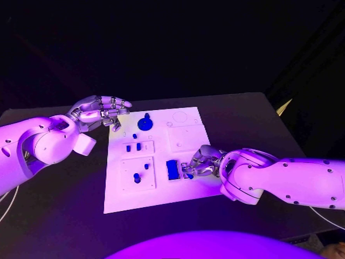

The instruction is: Assemble the parts on the task board

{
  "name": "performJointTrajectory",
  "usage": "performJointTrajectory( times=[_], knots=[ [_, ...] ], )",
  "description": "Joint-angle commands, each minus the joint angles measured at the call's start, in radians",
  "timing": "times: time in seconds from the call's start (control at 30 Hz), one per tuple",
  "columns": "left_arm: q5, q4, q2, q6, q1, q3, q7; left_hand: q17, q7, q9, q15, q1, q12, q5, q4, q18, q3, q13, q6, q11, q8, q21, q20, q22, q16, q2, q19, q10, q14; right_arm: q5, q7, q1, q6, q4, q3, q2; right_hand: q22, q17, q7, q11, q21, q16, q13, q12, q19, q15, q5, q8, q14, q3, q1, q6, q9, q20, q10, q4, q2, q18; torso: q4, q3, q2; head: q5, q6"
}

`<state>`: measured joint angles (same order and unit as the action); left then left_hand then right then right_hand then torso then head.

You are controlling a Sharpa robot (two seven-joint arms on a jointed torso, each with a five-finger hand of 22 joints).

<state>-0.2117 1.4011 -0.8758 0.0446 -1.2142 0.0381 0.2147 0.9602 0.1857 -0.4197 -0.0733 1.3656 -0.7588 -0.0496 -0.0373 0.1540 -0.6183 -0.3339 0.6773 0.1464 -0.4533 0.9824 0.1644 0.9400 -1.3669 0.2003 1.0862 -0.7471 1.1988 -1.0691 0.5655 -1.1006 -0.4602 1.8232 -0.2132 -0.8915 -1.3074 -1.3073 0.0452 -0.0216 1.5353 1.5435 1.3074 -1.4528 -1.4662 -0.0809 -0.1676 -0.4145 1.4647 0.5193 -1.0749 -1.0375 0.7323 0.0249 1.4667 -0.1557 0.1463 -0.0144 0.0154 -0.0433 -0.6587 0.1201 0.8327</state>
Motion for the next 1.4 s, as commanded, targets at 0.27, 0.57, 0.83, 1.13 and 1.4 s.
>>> performJointTrajectory(
  times=[0.27, 0.57, 0.83, 1.13, 1.4],
  knots=[
    [-0.001, 0.004, -0.001, 0.009, 0.0, -0.001, 0.005, -0.004, 0.028, 0.003, 0.0, 0.001, -0.005, -0.004, 0.001, 0.01, -0.008, 0.003, -0.006, -0.001, -0.005, -0.004, -0.001, -0.001, -0.007, -0.003, -0.011, 0.004, -0.011, -0.017, 0.007, 0.001, 0.016, -0.01, -0.001, 0.011, -0.253, -0.216, -0.004, -0.007, 0.006, 0.003, 0.188, -0.008, -0.098, -0.01, -0.006, -0.009, 0.096, 0.005, 0.008, -0.005, 0.005, -0.008, 0.043, 0.004, -0.008, 0.008, 0.0002, 0.0, 0.0, 0.001, -0.001],
    [-0.002, 0.005, -0.002, 0.009, 0.0, -0.001, 0.005, -0.004, 0.028, 0.003, 0.0, 0.001, -0.005, -0.004, 0.001, 0.01, -0.008, 0.003, -0.006, -0.001, -0.005, -0.004, -0.001, -0.001, -0.007, -0.003, -0.011, 0.004, -0.011, -0.029, 0.014, 0.001, 0.014, -0.025, -0.001, 0.024, -0.257, -0.222, -0.01, -0.013, 0.016, 0.006, 0.196, -0.019, -0.1, -0.015, -0.014, -0.023, 0.097, 0.024, 0.0, -0.003, 0.013, -0.012, 0.05, 0.018, -0.019, 0.01, 0.0003, 0.0006, 0.0, 0.002, 0.001],
    [-0.002, 0.006, -0.003, 0.009, 0.0, -0.001, 0.004, -0.004, 0.028, 0.003, 0.0, 0.001, -0.005, -0.004, 0.001, 0.01, -0.008, 0.003, -0.006, -0.001, -0.005, -0.004, -0.001, -0.001, -0.007, -0.003, -0.011, 0.004, -0.011, -0.04, 0.02, 0.001, 0.005, -0.03, -0.001, 0.029, -0.26, -0.227, -0.012, -0.015, 0.025, 0.009, 0.203, -0.029, -0.102, -0.017, -0.018, -0.03, 0.098, 0.036, -0.002, -0.004, 0.017, -0.014, 0.057, 0.024, -0.027, 0.012, 0.0003, 0.001, 0.0, 0.002, 0.002],
    [-0.003, 0.006, -0.004, 0.009, 0.0, -0.001, 0.003, -0.005, 0.028, 0.003, 0.0, 0.0, -0.006, -0.004, 0.0, 0.01, -0.009, 0.004, -0.006, -0.001, -0.007, -0.005, -0.001, -0.002, -0.006, -0.004, -0.013, 0.004, -0.012, -0.042, 0.013, 0.001, -0.006, -0.027, -0.001, 0.028, -0.259, -0.226, -0.01, -0.014, 0.022, 0.008, 0.204, -0.029, -0.101, -0.017, -0.005, -0.04, 0.098, 0.031, 0.034, -0.003, 0.021, -0.015, 0.058, 0.012, -0.018, 0.012, 0.0002, 0.0007, 0.0, 0.002, 0.001],
    [-0.007, 0.006, -0.004, 0.009, 0.0, -0.001, 0.003, -0.005, 0.028, 0.003, 0.0, 0.0, -0.006, -0.004, 0.0, 0.01, -0.009, 0.004, -0.006, -0.001, -0.007, -0.005, -0.001, -0.002, -0.006, -0.004, -0.013, 0.004, -0.012, -0.045, -0.004, 0.001, -0.014, -0.016, -0.001, 0.01, -0.259, -0.225, -0.008, -0.011, 0.021, 0.008, 0.205, -0.027, -0.101, -0.015, 0.117, -0.057, 0.098, -0.036, 0.134, -0.002, 0.023, -0.014, 0.058, -0.037, 0.027, 0.011, 0.0, 0.0009, 0.0, 0.0, -0.001]
  ],
)
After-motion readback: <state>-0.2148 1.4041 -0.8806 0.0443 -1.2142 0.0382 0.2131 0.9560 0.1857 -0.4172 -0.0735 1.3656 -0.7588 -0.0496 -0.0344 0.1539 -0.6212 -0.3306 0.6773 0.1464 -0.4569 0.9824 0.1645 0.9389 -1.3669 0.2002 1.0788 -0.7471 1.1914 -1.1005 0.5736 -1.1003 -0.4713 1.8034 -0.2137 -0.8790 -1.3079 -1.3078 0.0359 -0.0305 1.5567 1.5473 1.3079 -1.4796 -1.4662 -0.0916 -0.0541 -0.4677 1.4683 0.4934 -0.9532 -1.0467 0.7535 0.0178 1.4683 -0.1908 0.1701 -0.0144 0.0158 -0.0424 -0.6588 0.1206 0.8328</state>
